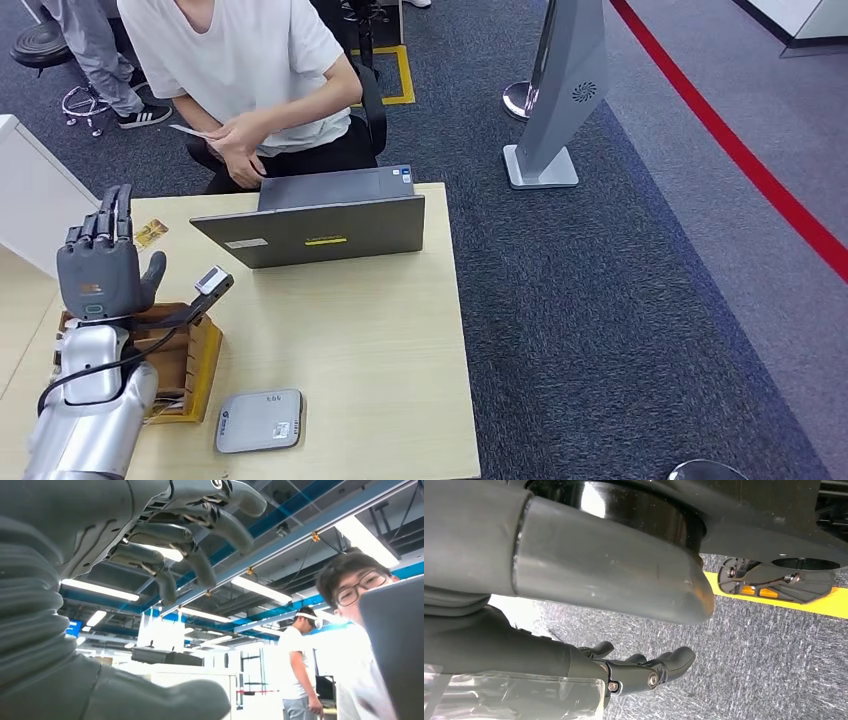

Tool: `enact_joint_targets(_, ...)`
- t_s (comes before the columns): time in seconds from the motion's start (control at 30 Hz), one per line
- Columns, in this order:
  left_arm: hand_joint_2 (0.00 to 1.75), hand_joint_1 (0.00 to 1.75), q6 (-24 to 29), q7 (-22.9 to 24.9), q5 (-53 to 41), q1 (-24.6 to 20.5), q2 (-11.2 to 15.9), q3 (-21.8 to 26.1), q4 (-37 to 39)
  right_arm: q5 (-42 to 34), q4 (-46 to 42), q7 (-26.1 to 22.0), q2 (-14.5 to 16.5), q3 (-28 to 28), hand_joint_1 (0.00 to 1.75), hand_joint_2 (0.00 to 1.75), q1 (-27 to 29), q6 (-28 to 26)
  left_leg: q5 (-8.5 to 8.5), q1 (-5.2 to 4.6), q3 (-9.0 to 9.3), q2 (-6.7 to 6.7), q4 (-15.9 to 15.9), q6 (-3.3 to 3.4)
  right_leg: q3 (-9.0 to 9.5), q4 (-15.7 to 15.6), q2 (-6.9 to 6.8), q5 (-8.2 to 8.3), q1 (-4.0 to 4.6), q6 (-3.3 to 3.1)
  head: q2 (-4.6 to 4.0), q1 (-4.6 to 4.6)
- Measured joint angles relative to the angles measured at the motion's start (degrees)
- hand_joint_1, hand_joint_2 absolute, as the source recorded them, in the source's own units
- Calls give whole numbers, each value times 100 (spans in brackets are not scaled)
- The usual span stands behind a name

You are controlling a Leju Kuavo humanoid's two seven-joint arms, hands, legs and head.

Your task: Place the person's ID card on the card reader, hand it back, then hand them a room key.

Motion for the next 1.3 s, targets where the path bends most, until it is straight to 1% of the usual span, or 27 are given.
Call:
enact_joint_targets(0.07,175,0,-67,12,-1,49,-65,2,-2,-63,0,-16,0,-7,0,0,1,-8,0,0,0,0,0,0,0,0,0,0,0,0,0,0)
enact_joint_targets(0.1,175,0,-194,27,-1,95,-104,1,-23,-107,0,-25,0,-17,0,0,2,-16,0,0,1,0,0,0,0,0,0,0,0,0,0,0)
enact_joint_targets(0.17,175,0,-739,103,-1,285,-178,-26,-228,-201,0,-37,0,-61,0,0,7,-32,-1,0,1,4,0,0,0,0,4,0,0,0,0,-1)
enact_joint_targets(0.23,175,0,-1428,220,3,570,-218,-116,-645,-302,1,-48,0,-133,0,0,25,-67,-2,-1,0,6,0,1,-3,-1,7,0,0,0,0,-1)
enact_joint_targets(0.3,175,0,-1877,310,10,823,-226,-235,-1083,-378,2,-58,0,-210,0,0,47,-104,-3,-1,-3,5,0,2,-5,-2,6,-1,0,1,0,1)
enact_joint_targets(0.4,175,0,-2142,365,16,1056,-206,-352,-1567,-407,2,-92,0,-290,0,0,59,-121,-4,0,-5,3,0,3,-5,-2,4,-1,0,1,0,-1)
enact_joint_targets(0.5,175,0,-2353,391,32,1243,-95,-459,-1977,-465,3,-129,0,-366,0,0,62,-133,-5,0,-3,6,-1,2,-6,-2,5,-1,0,1,0,-2)
enact_joint_targets(0.73,175,0,-2629,412,52,1746,258,-704,-2844,-586,4,-158,2,-537,0,0,83,-200,-5,1,-3,4,-2,2,-5,-1,3,-2,1,0,0,-4)
enact_joint_targets(0.83,175,0,-2926,410,81,1970,472,-845,-3224,-663,4,-197,2,-623,0,0,94,-226,-6,1,-4,5,-2,1,-5,-1,3,-2,0,0,0,-3)
enact_joint_targets(0.93,175,0,-3218,413,152,2300,829,-924,-3603,-755,4,-246,6,-720,0,0,102,-253,-8,1,-2,10,-4,-1,-7,-1,9,-4,1,-3,0,-4)
enact_joint_targets(1.07,175,0,-3264,432,181,2887,1362,-937,-4181,-810,4,-258,14,-833,0,0,128,-302,-11,2,-3,8,-6,-6,-9,-1,7,-11,1,-7,0,-4)
enact_joint_targets(1.17,175,0,-3235,465,130,3275,1631,-938,-4549,-821,4,-278,28,-890,0,0,130,-309,-11,2,-3,7,-7,-6,-9,-1,5,-14,2,-7,0,-4)
enact_joint_targets(1.3,175,0,-3228,548,63,3671,1891,-937,-4926,-827,4,-321,43,-956,0,0,131,-309,-12,2,-4,7,-7,-5,-7,-1,4,-14,2,-6,0,-4)
